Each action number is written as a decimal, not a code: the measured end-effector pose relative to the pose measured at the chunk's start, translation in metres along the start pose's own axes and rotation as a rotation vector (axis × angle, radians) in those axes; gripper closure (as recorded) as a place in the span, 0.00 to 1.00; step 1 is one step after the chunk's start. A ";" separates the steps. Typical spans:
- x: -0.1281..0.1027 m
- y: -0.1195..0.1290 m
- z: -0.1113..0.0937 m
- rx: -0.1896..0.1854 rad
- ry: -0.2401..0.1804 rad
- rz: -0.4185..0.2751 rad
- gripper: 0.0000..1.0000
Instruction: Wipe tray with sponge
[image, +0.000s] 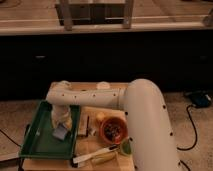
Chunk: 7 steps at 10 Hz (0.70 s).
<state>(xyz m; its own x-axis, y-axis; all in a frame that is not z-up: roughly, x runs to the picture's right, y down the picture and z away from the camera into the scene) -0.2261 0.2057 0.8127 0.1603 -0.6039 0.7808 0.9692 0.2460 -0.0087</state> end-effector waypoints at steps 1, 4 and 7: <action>0.004 0.001 -0.001 0.000 0.002 0.002 1.00; 0.018 -0.012 0.001 -0.005 -0.001 -0.043 1.00; -0.003 -0.068 0.016 -0.009 -0.049 -0.173 1.00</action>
<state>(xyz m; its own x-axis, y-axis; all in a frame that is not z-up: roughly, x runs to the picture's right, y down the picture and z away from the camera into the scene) -0.2952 0.2033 0.8209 -0.0177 -0.5992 0.8004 0.9832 0.1350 0.1228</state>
